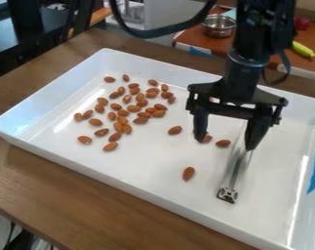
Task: Sweep into pile
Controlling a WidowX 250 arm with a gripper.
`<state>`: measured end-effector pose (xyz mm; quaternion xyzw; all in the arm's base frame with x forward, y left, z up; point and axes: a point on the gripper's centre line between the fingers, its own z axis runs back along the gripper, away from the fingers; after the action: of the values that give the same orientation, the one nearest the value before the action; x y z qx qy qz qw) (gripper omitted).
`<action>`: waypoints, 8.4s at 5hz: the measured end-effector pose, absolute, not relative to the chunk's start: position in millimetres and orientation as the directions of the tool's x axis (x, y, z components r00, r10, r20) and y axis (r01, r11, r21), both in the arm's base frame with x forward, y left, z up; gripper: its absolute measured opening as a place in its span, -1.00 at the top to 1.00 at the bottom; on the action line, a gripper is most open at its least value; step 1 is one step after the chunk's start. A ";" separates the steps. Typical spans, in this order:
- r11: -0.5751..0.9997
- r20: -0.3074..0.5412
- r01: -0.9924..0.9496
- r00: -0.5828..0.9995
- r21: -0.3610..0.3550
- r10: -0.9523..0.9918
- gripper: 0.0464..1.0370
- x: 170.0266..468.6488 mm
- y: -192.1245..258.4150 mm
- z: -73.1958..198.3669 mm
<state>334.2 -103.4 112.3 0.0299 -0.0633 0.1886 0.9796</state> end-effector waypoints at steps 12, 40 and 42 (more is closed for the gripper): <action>0.948 0.110 -0.315 0.942 -0.037 0.317 0.32 370.5 -62.3 74.4; 0.949 0.338 -0.315 0.895 0.016 0.291 0.32 375.0 -21.5 140.2; 0.957 0.403 -0.262 0.895 0.126 0.192 0.32 383.5 -86.6 109.6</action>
<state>383.5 -86.6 109.6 0.0890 -0.1969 0.1171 0.9693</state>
